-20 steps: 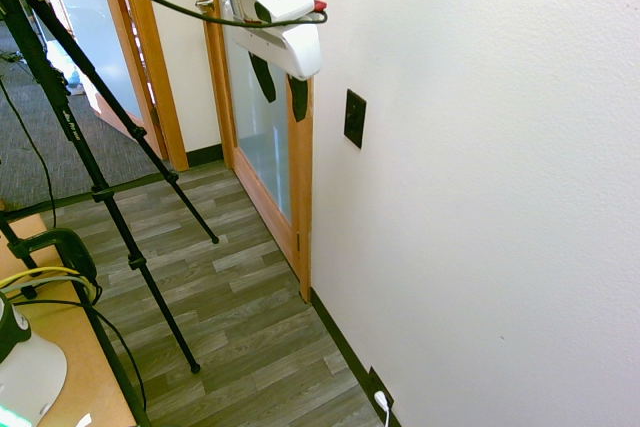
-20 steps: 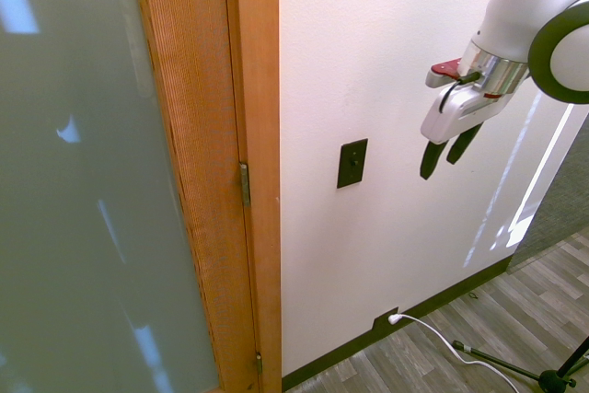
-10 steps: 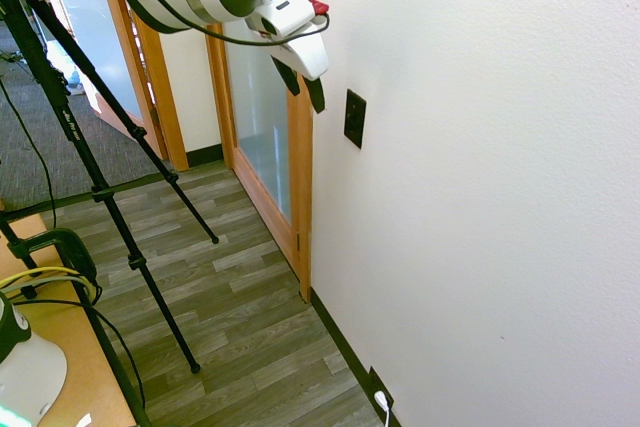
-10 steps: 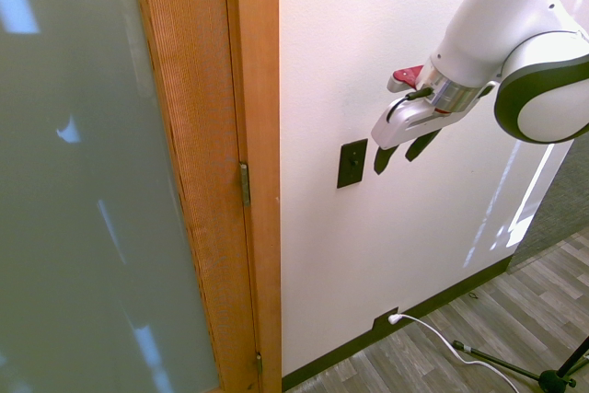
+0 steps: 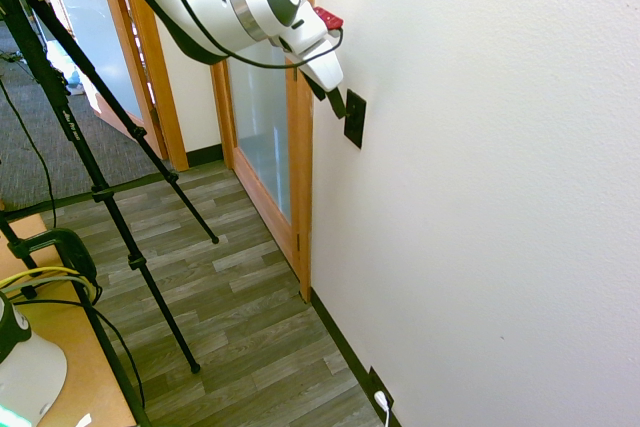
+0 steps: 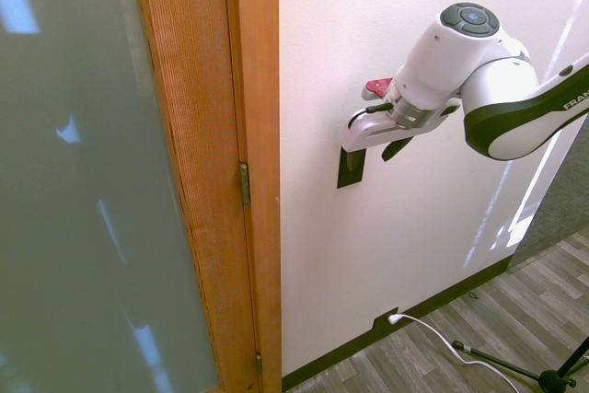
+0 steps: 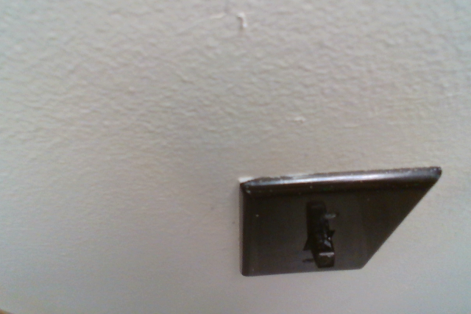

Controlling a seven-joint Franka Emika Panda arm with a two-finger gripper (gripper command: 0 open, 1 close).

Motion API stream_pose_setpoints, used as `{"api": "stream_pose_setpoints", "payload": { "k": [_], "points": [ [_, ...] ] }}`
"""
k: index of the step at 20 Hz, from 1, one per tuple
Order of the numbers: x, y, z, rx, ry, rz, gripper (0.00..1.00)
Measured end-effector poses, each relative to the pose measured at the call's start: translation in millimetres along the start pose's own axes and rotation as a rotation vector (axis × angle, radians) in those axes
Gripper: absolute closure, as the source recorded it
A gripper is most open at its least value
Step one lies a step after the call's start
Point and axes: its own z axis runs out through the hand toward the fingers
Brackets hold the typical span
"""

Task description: Turn off the light

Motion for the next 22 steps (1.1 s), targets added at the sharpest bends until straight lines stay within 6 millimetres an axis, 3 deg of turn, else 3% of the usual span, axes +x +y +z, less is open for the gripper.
{"api": "stream_pose_setpoints", "payload": {
  "k": [7,22],
  "points": [
    [18,-6,5,0.006,0.015,0.023,1.00],
    [8,-3,16,-0.001,0.001,0.015,1.00]
  ]
}}
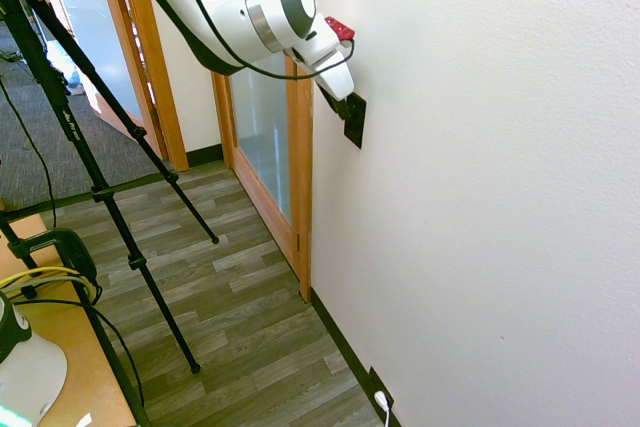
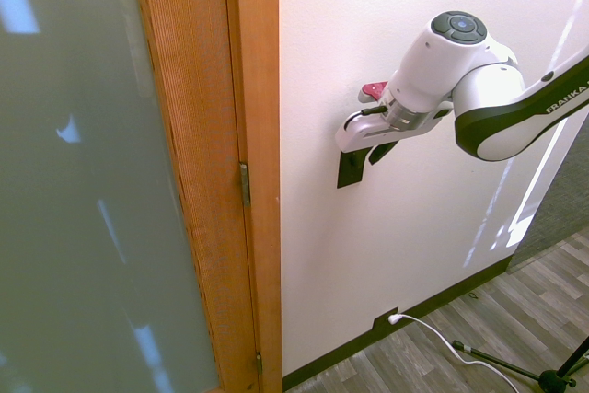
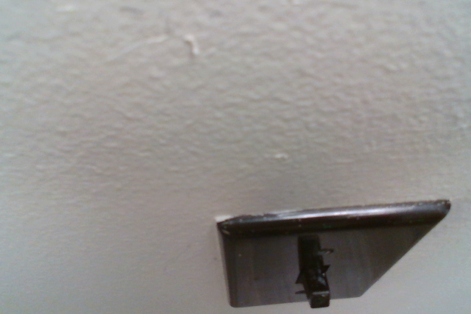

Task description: Turn off the light

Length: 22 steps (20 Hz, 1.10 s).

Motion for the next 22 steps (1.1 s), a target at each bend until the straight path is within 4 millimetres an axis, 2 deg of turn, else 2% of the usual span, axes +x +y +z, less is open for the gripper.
{"api": "stream_pose_setpoints", "payload": {
  "k": [10,16,22],
  "points": [
    [7,-18,14,0.004,0.012,0.022,1.00],
    [4,-13,29,-0.025,0.005,0.025,1.00],
    [9,-10,23,-0.005,0.002,0.044,1.00]
  ]
}}
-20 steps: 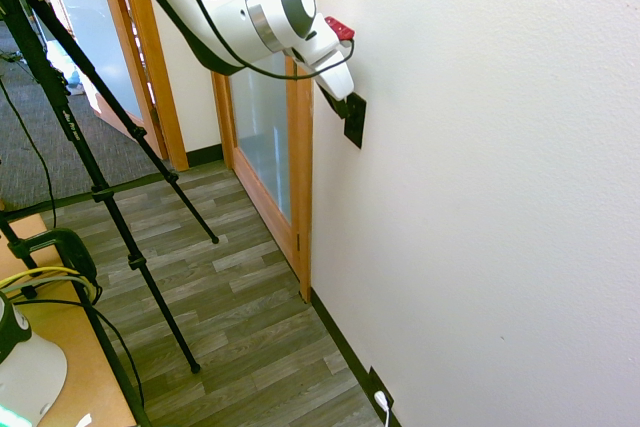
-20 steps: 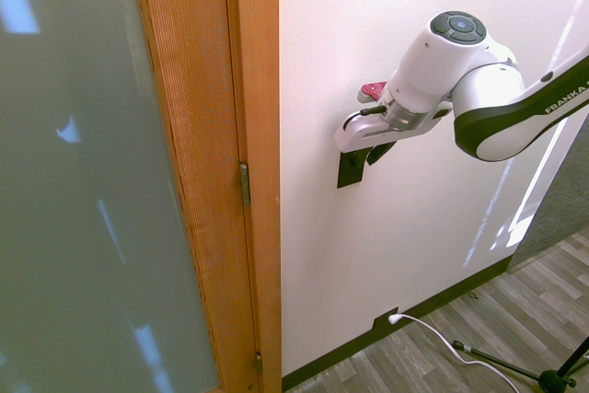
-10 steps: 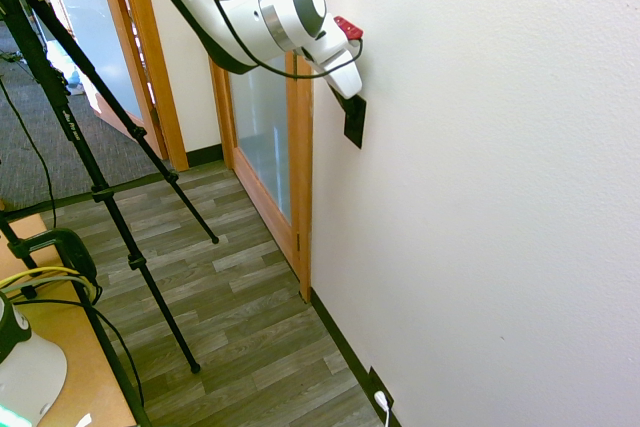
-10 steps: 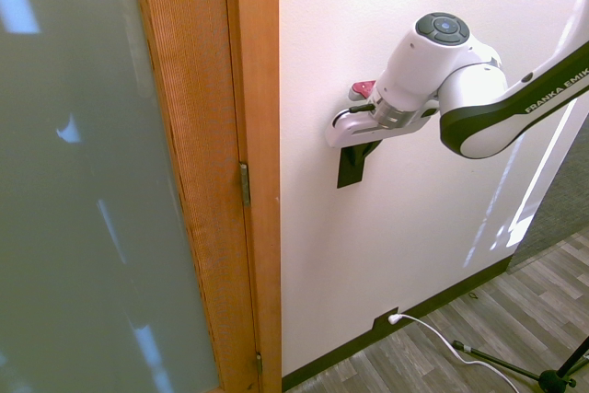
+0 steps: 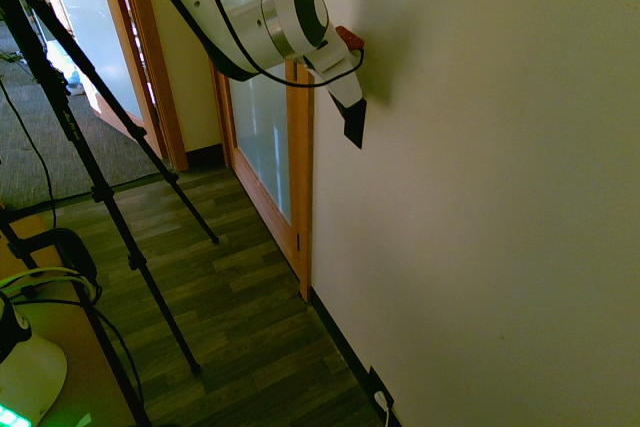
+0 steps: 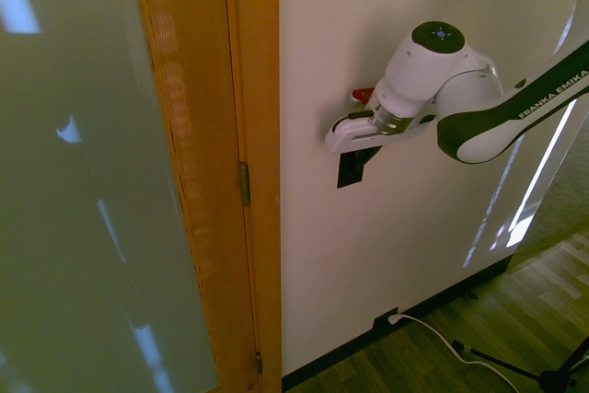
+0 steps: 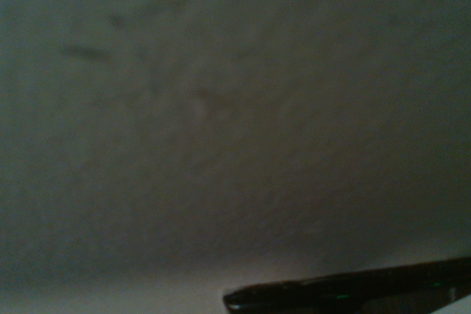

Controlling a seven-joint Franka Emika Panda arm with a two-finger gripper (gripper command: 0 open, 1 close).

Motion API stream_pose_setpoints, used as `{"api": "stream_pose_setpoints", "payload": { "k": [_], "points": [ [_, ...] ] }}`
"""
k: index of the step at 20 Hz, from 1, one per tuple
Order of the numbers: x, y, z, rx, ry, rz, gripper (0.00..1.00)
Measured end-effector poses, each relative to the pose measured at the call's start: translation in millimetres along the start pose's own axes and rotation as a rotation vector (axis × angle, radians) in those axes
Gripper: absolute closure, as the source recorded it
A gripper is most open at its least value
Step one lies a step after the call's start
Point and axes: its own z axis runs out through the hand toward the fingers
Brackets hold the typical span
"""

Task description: Turn off the light

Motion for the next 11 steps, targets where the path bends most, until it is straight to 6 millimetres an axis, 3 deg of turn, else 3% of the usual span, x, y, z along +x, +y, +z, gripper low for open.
{"api": "stream_pose_setpoints", "payload": {
  "k": [4,11],
  "points": [
    [14,9,-37,0.043,0.024,0.018,1.00],
    [4,49,-83,0.041,0.036,0.026,1.00]
  ]
}}
